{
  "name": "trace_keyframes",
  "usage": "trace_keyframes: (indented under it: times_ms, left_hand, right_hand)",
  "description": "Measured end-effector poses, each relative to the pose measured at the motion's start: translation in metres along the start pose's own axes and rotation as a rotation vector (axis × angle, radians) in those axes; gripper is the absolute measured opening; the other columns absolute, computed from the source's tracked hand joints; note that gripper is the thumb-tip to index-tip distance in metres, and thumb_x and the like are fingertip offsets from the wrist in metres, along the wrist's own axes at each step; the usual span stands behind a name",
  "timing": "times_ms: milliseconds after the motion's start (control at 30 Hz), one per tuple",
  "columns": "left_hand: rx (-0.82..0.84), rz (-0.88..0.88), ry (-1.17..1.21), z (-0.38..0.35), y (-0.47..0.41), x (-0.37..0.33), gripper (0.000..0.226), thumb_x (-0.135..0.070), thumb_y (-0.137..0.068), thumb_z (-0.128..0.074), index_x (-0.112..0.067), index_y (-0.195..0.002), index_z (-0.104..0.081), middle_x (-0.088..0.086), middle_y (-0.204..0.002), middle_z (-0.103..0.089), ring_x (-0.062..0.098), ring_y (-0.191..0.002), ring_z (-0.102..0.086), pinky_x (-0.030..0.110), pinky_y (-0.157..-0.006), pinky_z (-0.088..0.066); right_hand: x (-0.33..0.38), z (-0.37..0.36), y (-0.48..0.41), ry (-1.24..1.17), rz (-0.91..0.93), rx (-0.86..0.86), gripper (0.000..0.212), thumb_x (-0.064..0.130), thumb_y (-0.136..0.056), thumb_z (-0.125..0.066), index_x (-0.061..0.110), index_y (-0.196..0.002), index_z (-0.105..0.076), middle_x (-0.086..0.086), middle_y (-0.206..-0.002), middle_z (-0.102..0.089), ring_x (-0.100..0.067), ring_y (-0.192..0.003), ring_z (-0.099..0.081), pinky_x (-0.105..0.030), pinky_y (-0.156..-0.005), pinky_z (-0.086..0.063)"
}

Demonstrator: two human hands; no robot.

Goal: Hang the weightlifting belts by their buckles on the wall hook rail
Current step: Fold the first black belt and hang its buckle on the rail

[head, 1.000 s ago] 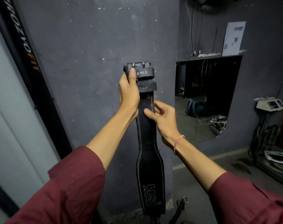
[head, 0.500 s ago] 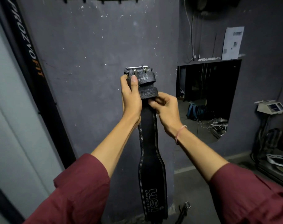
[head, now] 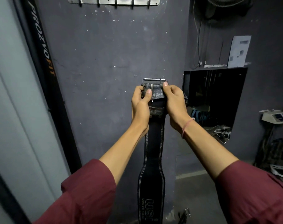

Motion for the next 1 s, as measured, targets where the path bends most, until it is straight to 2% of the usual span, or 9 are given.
trace_keyframes:
  times_ms: [133,267,367,433,533,633,733,833,1000]
  left_hand:
    - [-0.06,0.101,0.002,0.005,-0.002,0.003,0.01,-0.021,-0.1,-0.049,-0.015,-0.091,-0.049,0.011,-0.091,-0.059,0.022,-0.088,-0.056,0.04,-0.08,-0.046]
    - [-0.142,0.048,-0.078,0.014,-0.003,0.002,0.012,-0.02,-0.102,-0.049,-0.02,-0.103,-0.037,0.007,-0.092,-0.054,0.021,-0.086,-0.055,0.04,-0.081,-0.046]
    - [-0.064,-0.058,-0.18,0.02,-0.006,-0.003,0.021,-0.017,-0.104,-0.044,-0.023,-0.124,-0.041,-0.003,-0.097,-0.059,0.006,-0.085,-0.059,0.025,-0.084,-0.047]
    - [-0.05,-0.123,-0.297,0.024,-0.007,-0.006,0.024,-0.022,-0.107,-0.039,-0.017,-0.128,-0.05,-0.012,-0.103,-0.06,-0.008,-0.087,-0.058,0.015,-0.084,-0.046]
    - [-0.055,-0.093,-0.374,0.029,-0.009,-0.01,0.031,-0.03,-0.108,-0.035,-0.005,-0.112,-0.053,-0.008,-0.087,-0.058,0.007,-0.08,-0.056,0.027,-0.076,-0.045]
    - [-0.072,-0.04,-0.475,0.037,-0.017,-0.012,0.037,-0.031,-0.108,-0.033,0.001,-0.1,-0.05,0.002,-0.082,-0.056,0.016,-0.074,-0.05,0.033,-0.069,-0.039]
    - [-0.075,-0.037,-0.649,0.045,-0.023,-0.01,0.036,-0.033,-0.108,-0.032,-0.006,-0.093,-0.051,0.011,-0.099,-0.051,0.022,-0.095,-0.044,0.033,-0.084,-0.036]
    - [-0.119,-0.183,-0.65,0.052,-0.029,-0.006,0.033,-0.031,-0.106,-0.041,-0.007,-0.093,-0.059,0.008,-0.106,-0.04,0.023,-0.106,-0.038,0.034,-0.1,-0.036]
    - [-0.043,-0.292,-0.479,0.042,-0.058,-0.01,0.036,-0.031,-0.107,-0.036,-0.014,-0.101,-0.067,0.004,-0.101,-0.068,0.017,-0.1,-0.061,0.032,-0.085,-0.048]
  right_hand:
    - [-0.001,-0.007,0.007,0.059,0.092,-0.033,0.022,0.025,-0.103,-0.051,0.011,-0.087,-0.055,-0.003,-0.08,-0.058,-0.01,-0.074,-0.054,-0.027,-0.067,-0.046]
    - [-0.003,-0.017,0.013,0.051,0.149,-0.073,0.02,0.018,-0.103,-0.051,0.01,-0.085,-0.054,0.004,-0.071,-0.056,0.001,-0.063,-0.051,-0.019,-0.062,-0.043]
    - [-0.004,-0.022,0.014,0.047,0.171,-0.078,0.022,0.014,-0.103,-0.05,0.013,-0.081,-0.051,0.01,-0.066,-0.05,0.009,-0.053,-0.046,-0.011,-0.056,-0.038]
    - [-0.004,-0.026,0.015,0.053,0.183,-0.067,0.02,0.014,-0.103,-0.05,0.012,-0.083,-0.051,0.01,-0.067,-0.05,0.008,-0.053,-0.046,-0.012,-0.056,-0.038]
    - [-0.006,-0.034,0.015,0.088,0.174,-0.094,0.015,0.017,-0.102,-0.052,0.019,-0.088,-0.052,0.008,-0.073,-0.057,0.003,-0.062,-0.053,-0.02,-0.062,-0.044]
    - [-0.016,-0.042,0.014,-0.003,0.098,-0.102,0.013,0.023,-0.1,-0.055,0.032,-0.1,-0.046,-0.006,-0.076,-0.061,-0.022,-0.07,-0.058,-0.038,-0.067,-0.047]
    - [-0.021,-0.049,0.009,0.005,0.077,-0.107,0.019,0.021,-0.1,-0.055,0.027,-0.117,-0.049,-0.003,-0.078,-0.064,-0.019,-0.072,-0.06,-0.043,-0.07,-0.051]
    - [-0.019,-0.054,0.0,-0.048,0.099,-0.066,0.019,0.012,-0.103,-0.05,0.019,-0.12,-0.056,-0.009,-0.092,-0.068,-0.018,-0.079,-0.066,-0.034,-0.07,-0.056]
    - [-0.005,-0.059,-0.024,0.045,0.229,-0.185,0.021,0.015,-0.103,-0.045,0.024,-0.098,-0.064,0.005,-0.09,-0.07,-0.011,-0.083,-0.067,-0.034,-0.077,-0.055]
Point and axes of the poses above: each hand's wrist, its own y-axis away from the middle knuckle, its own z-axis out of the back of the hand, x = y × z, the point moved 4 cm from there along -y, towards the middle knuckle
